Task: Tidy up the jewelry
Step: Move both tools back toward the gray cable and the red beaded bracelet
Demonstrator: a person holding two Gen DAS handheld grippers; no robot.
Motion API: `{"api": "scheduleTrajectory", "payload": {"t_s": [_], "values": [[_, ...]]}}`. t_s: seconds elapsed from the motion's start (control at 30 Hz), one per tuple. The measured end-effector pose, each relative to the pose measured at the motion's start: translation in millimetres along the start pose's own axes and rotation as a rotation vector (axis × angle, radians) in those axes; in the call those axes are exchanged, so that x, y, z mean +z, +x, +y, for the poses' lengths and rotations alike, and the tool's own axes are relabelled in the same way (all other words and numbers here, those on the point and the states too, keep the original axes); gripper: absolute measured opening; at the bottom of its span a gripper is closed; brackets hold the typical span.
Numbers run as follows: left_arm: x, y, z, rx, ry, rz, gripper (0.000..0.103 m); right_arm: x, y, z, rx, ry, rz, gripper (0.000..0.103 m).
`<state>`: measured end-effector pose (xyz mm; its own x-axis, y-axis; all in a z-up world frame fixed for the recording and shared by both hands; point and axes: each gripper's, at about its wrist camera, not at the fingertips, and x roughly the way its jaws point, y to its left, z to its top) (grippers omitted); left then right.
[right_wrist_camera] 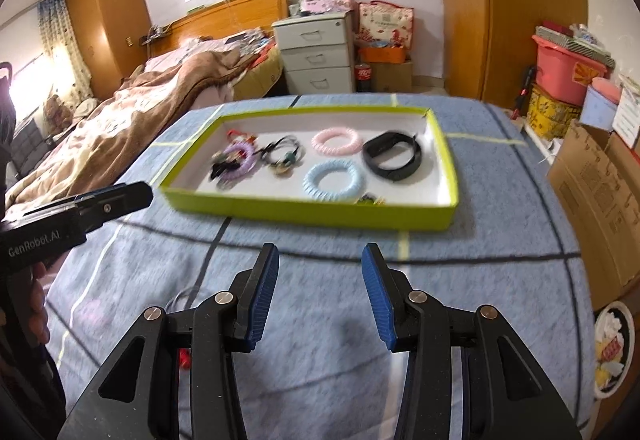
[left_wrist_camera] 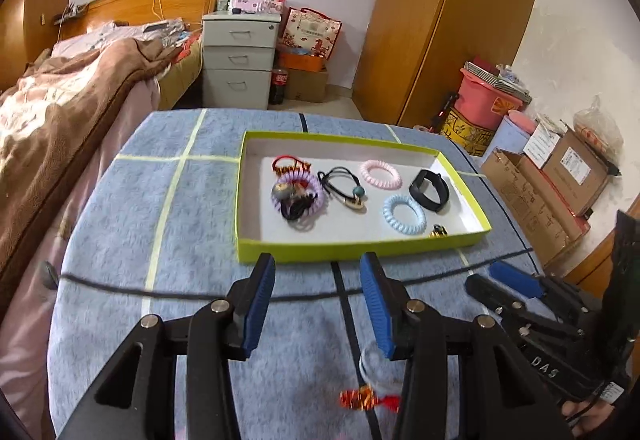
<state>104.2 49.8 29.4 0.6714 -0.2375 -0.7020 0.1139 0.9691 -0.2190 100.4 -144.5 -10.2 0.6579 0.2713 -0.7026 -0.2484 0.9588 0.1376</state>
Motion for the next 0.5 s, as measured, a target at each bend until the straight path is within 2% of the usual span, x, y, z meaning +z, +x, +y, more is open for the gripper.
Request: {"api": "scheduleTrajectory", "payload": {"t_s": [0.17,0.5], "values": [[-13,-7,7,0.006,-0.017,0.004,0.046,-15,9,19,0.075,-0.021,0.06,0.044],[-28,-15,12,0.003,-0.029,0.009,0.047,-33,16,52,0.079,-0.127,0.12,0.044]]}}
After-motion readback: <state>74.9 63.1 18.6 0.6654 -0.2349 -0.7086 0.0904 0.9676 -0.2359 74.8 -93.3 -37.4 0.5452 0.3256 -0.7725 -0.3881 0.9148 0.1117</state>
